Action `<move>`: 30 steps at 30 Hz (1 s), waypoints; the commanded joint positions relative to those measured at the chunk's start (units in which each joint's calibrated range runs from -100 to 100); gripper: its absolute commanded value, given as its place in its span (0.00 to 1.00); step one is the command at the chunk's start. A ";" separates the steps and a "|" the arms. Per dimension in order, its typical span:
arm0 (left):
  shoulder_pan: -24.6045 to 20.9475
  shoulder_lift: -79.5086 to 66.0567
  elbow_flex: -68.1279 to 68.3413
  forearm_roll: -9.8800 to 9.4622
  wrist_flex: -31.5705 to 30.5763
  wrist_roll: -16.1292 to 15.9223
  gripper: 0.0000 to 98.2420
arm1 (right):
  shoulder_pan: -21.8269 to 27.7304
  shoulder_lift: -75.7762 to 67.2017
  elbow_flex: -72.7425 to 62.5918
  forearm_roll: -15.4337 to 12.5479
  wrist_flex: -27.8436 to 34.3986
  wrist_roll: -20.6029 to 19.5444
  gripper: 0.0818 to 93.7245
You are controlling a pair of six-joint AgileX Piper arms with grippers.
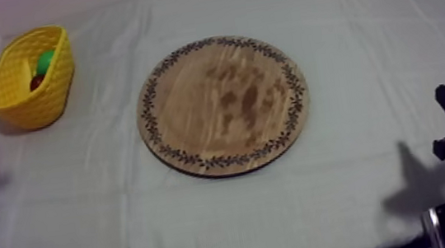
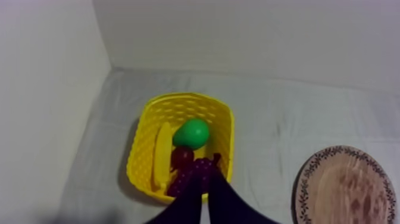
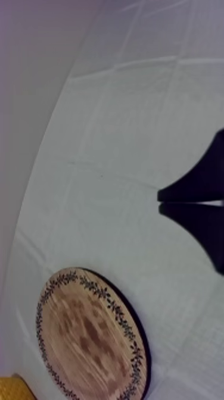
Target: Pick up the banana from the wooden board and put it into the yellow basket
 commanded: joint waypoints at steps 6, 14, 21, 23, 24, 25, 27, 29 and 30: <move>0.68 -16.76 24.42 0.18 -7.72 1.02 0.00 | 0.00 0.00 -0.03 0.02 0.00 0.00 0.00; 0.77 -30.10 43.46 -0.51 -14.27 4.93 0.00 | 0.00 0.00 -0.03 0.02 0.00 0.00 0.00; 1.84 -39.23 51.66 -1.66 -16.04 7.17 0.00 | 0.00 0.00 -0.03 0.01 0.00 0.00 0.00; 1.88 -41.21 53.04 -1.81 -16.42 7.28 0.00 | 0.00 0.00 -0.03 0.02 0.00 0.00 0.00; 1.86 -42.00 53.70 -1.78 -16.63 7.20 0.00 | 0.00 0.00 -0.03 0.02 0.00 0.00 0.00; 1.84 -42.66 54.39 -1.74 -16.90 7.13 0.00 | 0.00 0.00 -0.03 0.02 0.00 0.00 0.00; 1.85 -43.81 55.85 -1.60 -17.39 7.00 0.00 | 0.00 0.00 -0.03 0.02 0.00 0.00 0.00; 1.87 -44.91 57.41 -1.15 -17.71 6.59 0.00 | 0.00 0.00 -0.03 0.02 0.00 0.00 0.00; 1.87 -45.42 58.13 -0.86 -18.14 6.19 0.00 | 0.03 0.00 -0.03 0.02 0.00 0.00 0.00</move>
